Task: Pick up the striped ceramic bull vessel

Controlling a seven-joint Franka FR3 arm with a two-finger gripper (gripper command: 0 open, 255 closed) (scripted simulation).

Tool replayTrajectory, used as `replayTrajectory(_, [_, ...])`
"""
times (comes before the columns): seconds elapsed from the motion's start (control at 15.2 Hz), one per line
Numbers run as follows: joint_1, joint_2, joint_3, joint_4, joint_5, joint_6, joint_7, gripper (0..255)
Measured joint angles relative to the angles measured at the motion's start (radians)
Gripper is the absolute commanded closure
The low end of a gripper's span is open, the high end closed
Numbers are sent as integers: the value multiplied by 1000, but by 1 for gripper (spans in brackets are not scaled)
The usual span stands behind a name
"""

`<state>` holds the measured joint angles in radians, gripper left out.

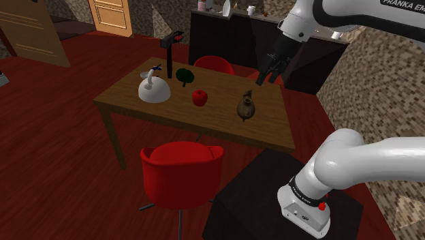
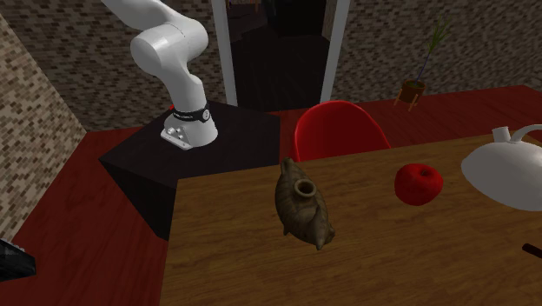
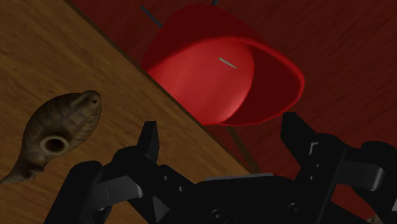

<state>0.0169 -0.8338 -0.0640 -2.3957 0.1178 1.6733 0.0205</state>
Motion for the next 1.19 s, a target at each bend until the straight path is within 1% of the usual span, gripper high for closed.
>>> replayTrajectory(0.13, [-2,5,-6,-5,-5,9,-9,0])
replayTrajectory(0.33, [-13,40,-45,-30,-36,61,-65,0])
replayTrajectory(0.46, [-20,69,-70,-61,-55,118,-103,0])
replayTrajectory(0.79, [-37,187,-149,-81,-102,248,-212,0])
replayTrajectory(0.99, [-46,255,-195,-77,-124,310,-275,0])
replayTrajectory(1.19, [-49,356,-247,-68,-133,399,-346,0])
